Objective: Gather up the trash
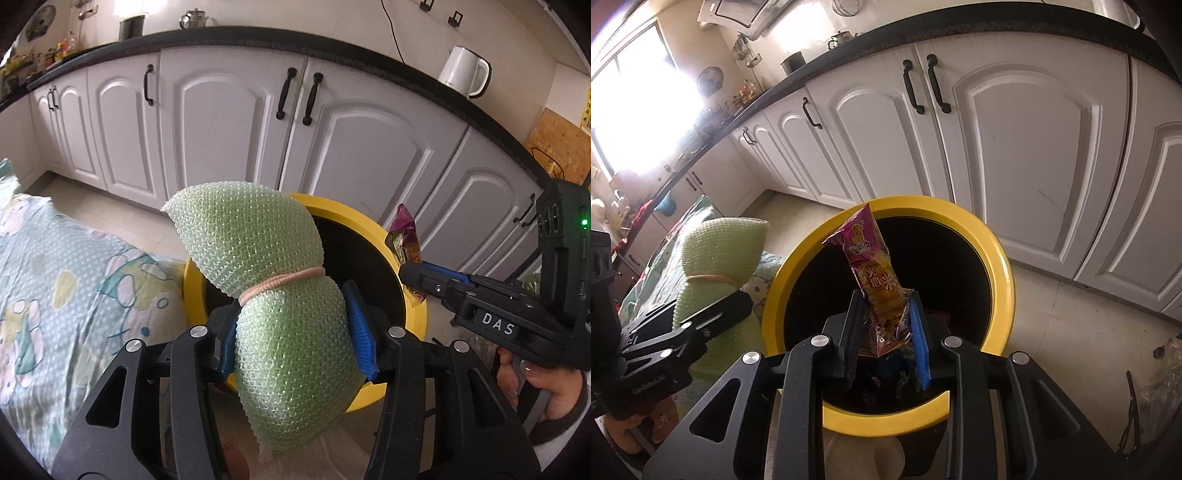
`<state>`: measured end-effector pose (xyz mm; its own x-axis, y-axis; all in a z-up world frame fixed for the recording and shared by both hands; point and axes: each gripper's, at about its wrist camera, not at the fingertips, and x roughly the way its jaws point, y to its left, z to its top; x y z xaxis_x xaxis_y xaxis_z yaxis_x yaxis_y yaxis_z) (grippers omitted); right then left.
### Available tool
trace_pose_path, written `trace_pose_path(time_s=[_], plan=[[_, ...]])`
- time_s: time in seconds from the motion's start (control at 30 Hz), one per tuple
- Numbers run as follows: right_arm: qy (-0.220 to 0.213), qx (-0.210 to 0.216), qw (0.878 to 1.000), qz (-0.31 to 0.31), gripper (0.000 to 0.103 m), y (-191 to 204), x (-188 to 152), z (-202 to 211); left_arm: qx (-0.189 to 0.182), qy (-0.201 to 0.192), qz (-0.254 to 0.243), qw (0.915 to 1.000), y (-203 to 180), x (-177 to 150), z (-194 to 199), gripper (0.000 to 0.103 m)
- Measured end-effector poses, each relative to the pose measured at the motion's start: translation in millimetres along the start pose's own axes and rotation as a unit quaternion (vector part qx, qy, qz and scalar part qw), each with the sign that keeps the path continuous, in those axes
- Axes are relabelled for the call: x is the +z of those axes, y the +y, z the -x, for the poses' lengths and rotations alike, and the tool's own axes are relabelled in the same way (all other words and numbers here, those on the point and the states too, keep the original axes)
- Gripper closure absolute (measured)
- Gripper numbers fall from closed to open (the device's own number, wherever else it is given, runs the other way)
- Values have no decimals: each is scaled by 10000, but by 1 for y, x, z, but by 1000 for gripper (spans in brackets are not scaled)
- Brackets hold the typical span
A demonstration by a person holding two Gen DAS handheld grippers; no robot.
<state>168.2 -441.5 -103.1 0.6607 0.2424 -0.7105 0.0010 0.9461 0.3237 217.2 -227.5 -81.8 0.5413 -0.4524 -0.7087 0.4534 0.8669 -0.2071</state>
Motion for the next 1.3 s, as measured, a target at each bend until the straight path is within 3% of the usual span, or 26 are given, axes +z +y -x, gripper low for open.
trace_pose_path(time_s=[0.37,0.63,0.83,1.07,1.3], plan=[[-104,-57,9999,-97,72,-4,10,0,-3,189,-22,9998,4,12,-15,56],[-253,-78,9994,-220,58,-8,12,9,116,115,62,9998,11,14,-5,26],[-350,-52,9988,-327,45,-11,12,18,166,24,119,9998,15,14,8,14],[-596,-129,9978,-260,27,-2,14,37,339,-119,241,9991,25,17,30,11],[-818,-140,9965,-50,14,15,14,56,460,-334,358,9977,38,17,62,11]])
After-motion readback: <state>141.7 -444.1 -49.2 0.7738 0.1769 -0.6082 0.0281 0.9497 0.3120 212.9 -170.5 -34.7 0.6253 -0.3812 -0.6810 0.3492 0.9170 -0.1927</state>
